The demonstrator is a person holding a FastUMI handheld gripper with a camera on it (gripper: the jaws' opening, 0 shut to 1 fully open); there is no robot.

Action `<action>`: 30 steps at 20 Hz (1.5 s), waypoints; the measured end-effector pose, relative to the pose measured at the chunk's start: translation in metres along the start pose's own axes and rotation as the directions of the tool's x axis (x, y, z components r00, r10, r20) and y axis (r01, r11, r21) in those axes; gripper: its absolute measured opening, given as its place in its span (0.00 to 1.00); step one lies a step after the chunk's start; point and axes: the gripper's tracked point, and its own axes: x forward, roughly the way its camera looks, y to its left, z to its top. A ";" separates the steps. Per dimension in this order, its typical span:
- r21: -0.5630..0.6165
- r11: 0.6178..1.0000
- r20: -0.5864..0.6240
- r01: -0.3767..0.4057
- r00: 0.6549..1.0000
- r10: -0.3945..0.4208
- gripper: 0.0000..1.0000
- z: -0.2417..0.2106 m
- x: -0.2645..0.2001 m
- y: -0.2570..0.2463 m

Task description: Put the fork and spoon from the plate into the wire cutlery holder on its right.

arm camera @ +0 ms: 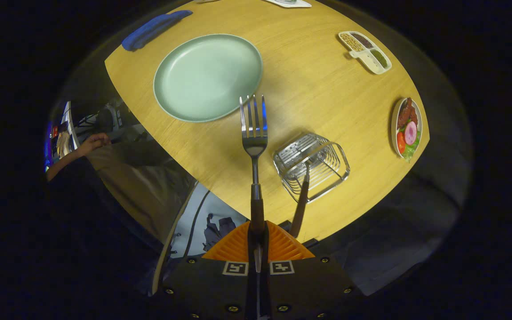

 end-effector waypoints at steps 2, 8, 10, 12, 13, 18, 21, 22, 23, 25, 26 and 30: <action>0.034 0.999 -0.004 0.005 1.000 -0.005 0.03 -0.012 0.000 -0.016; 0.059 0.998 -0.085 0.027 0.996 -0.022 0.03 -0.041 0.003 -0.054; 0.052 0.998 -0.147 0.024 0.989 -0.016 0.03 -0.052 0.008 -0.062; 0.057 0.998 -0.198 0.017 0.980 -0.006 0.03 -0.057 0.015 -0.067; 0.056 0.998 -0.221 0.016 0.975 -0.004 0.03 -0.056 0.017 -0.070; 0.060 0.998 -0.324 0.008 0.946 0.012 0.03 -0.042 0.027 -0.077; 0.051 0.999 -0.353 0.015 0.935 0.004 0.03 -0.027 0.032 -0.082; 0.047 0.999 -0.368 0.008 0.930 0.010 0.03 -0.022 0.034 -0.084; 0.044 0.999 -0.382 0.006 0.924 0.011 0.03 -0.019 0.035 -0.084; 0.036 0.999 -0.406 0.010 0.914 0.005 0.03 -0.014 0.039 -0.084; 0.041 0.999 -0.406 0.004 0.914 0.013 0.08 -0.010 0.041 -0.081; 0.054 0.999 -0.375 -0.010 0.927 0.029 0.11 0.007 0.041 -0.080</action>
